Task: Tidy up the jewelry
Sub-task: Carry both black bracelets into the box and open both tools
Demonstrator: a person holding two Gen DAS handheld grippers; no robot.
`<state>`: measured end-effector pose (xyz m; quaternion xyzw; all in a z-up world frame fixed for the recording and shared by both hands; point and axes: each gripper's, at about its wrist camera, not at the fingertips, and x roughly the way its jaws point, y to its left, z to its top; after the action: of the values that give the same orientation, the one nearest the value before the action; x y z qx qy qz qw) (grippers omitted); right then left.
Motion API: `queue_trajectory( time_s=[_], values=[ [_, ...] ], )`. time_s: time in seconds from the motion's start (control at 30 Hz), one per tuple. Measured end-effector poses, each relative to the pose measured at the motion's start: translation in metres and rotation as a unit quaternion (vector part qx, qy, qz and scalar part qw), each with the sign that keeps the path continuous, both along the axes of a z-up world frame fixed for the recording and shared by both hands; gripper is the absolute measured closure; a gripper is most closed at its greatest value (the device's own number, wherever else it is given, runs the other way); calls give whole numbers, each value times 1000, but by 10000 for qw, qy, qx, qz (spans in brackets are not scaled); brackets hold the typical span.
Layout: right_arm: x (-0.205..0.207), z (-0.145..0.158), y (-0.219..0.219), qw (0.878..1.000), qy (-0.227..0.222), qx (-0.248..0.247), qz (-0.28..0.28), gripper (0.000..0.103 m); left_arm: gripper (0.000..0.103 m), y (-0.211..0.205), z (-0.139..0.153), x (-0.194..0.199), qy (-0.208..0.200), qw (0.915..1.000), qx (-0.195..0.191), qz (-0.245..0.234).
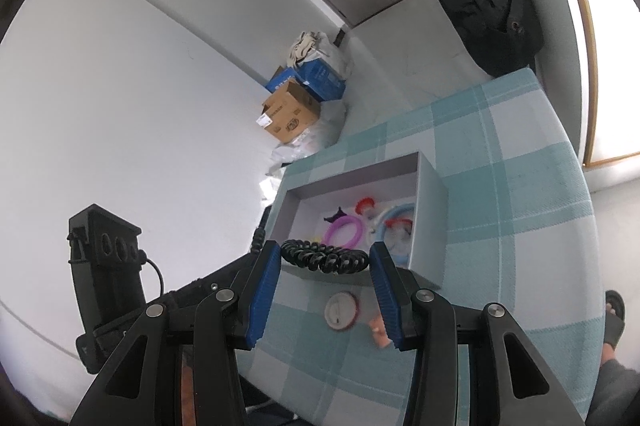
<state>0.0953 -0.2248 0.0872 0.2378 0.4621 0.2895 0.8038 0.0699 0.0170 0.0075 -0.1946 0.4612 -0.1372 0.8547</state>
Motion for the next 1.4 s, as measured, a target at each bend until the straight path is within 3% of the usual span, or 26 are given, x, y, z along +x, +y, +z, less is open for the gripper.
queue_trajectory(
  time_s=[0.67, 1.07, 1.3, 1.4],
  values=[
    [47, -7, 19, 10000, 37, -84, 39, 58, 61, 3, -14, 35, 349, 9993, -114, 70],
    [65, -21, 20, 9995, 288, -125, 22, 57, 61, 2, -24, 48, 634, 9978, -180, 115],
    [64, -22, 18, 9994, 320, -155, -33, 56, 61, 1, -23, 48, 517, 9985, -34, 176],
    [62, -21, 14, 9993, 287, -155, -161, 42, 52, 3, -21, 48, 468, 9986, -173, 185]
  ],
)
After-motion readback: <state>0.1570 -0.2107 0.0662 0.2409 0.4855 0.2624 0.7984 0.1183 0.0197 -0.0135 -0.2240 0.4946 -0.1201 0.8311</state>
